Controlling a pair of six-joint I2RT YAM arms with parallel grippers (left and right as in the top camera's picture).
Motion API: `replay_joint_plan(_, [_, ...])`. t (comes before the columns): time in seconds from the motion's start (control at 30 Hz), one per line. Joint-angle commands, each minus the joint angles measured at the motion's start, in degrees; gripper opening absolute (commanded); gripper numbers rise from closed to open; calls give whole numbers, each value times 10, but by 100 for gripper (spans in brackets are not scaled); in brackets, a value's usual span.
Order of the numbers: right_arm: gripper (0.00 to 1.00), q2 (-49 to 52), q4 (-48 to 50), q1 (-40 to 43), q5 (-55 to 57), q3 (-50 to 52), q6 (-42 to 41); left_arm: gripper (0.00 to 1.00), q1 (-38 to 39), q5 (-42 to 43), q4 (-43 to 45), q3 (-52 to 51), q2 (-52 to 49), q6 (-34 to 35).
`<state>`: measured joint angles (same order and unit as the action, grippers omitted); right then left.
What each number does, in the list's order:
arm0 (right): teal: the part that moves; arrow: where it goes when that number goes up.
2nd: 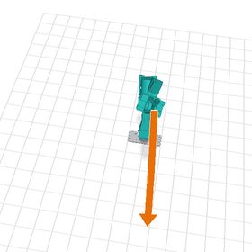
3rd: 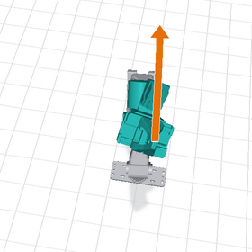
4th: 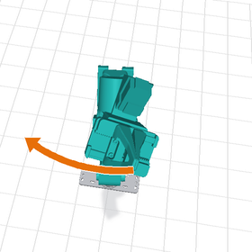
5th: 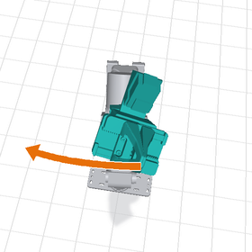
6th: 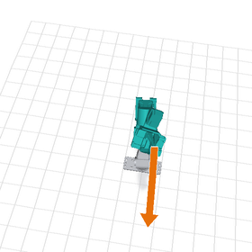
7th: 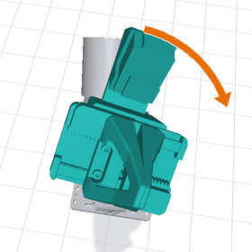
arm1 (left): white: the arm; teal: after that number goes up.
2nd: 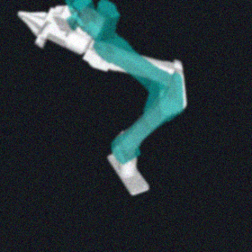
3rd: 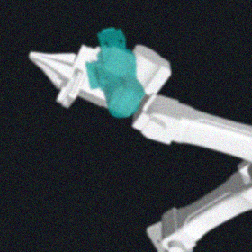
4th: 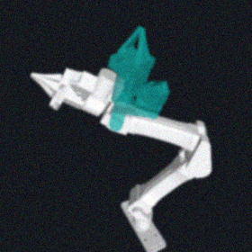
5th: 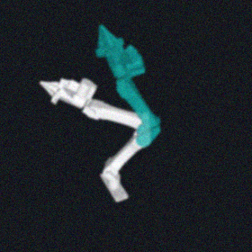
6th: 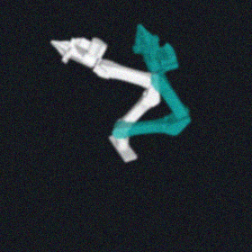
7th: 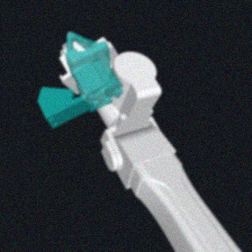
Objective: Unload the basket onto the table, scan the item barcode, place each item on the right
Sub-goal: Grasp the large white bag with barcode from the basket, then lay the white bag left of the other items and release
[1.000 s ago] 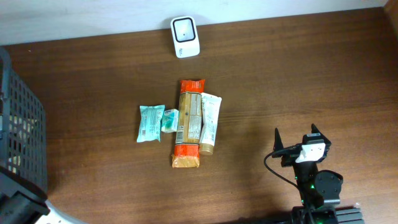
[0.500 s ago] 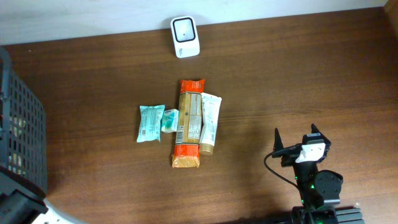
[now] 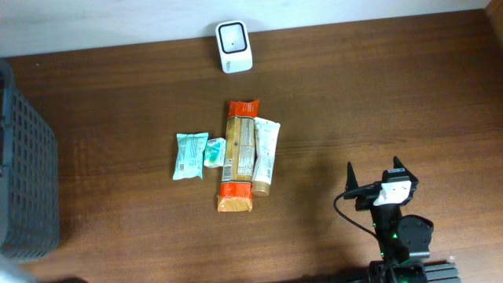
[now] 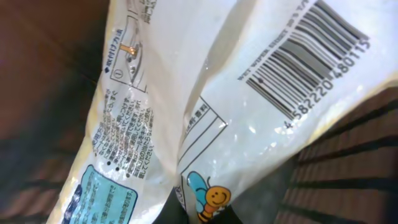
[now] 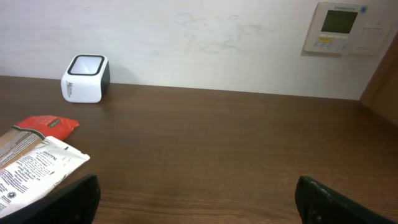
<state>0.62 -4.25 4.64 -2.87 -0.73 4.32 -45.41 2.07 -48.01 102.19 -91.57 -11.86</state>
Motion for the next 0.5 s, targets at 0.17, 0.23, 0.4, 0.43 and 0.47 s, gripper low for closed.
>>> replay_joint_plan(0.17, [99, -4, 0, 2, -1, 4, -2, 0, 66, 149, -104, 7, 163, 108])
replay_joint_plan(0.23, [99, -4, 0, 2, -1, 4, -2, 0, 140, 149, -148, -13, 157, 121])
replay_joint_plan(0.4, [99, -4, 0, 2, -1, 4, -2, 0, 339, 106, -120, -145, 116, 179])
replay_joint_plan(0.43, [99, -4, 0, 2, -1, 4, -2, 0, 368, 94, -100, -169, 104, 190])
replay_joint_plan(0.47, [99, -4, 0, 2, -1, 4, -2, 0, 394, 80, -80, -191, 91, 198])
